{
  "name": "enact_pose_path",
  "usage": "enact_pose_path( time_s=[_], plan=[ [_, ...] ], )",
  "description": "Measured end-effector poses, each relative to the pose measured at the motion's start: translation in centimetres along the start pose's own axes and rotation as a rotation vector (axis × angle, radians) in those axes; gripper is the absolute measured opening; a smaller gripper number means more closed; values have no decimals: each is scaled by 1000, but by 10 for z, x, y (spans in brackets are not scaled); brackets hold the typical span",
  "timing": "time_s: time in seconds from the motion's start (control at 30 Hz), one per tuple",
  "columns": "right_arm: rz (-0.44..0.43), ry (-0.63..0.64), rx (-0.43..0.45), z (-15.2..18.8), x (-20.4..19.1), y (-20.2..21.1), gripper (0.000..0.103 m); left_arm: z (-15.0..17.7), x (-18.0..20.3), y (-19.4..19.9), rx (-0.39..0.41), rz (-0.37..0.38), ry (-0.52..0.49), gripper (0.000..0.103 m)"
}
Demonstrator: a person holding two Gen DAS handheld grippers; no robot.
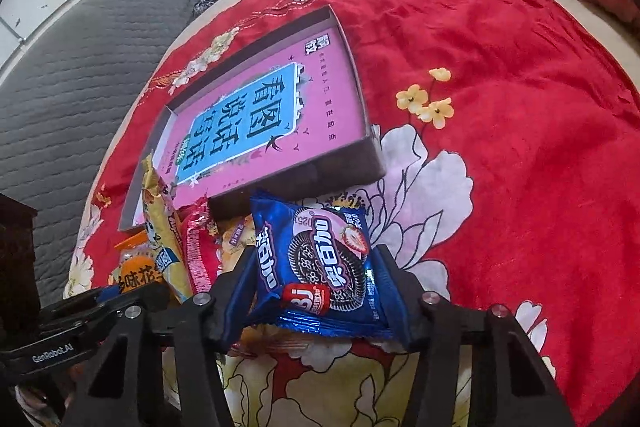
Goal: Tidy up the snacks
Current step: 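Grasp the blue Oreo packet with the right gripper while the left grasps the peanut bag, then lift both packets and carry them over the pink workbook in the tray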
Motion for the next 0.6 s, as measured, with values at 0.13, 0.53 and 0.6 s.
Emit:
enact_pose_path(
  time_s=[0.13,0.53,0.6],
  plan=[
    [-8,-2,16,-1,0,4,56,1,-4,4,10,2,11,41],
    [-11,74,86,-7,-14,20,56,-4,-10,28,56,25,27,41],
    [-13,93,103,-10,-18,23,56,-5,-11,32,69,23,29,41]
  ],
)
Point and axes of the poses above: each gripper's, at about its wrist camera, not at the fingertips, and y roughly against the way its jaws point, x to its right, z to its underside, the point moved 6 cm from there along -y, roughly the way its jaws point, and after that the axes turned 14 degrees about -z, right-handed, at the moved point
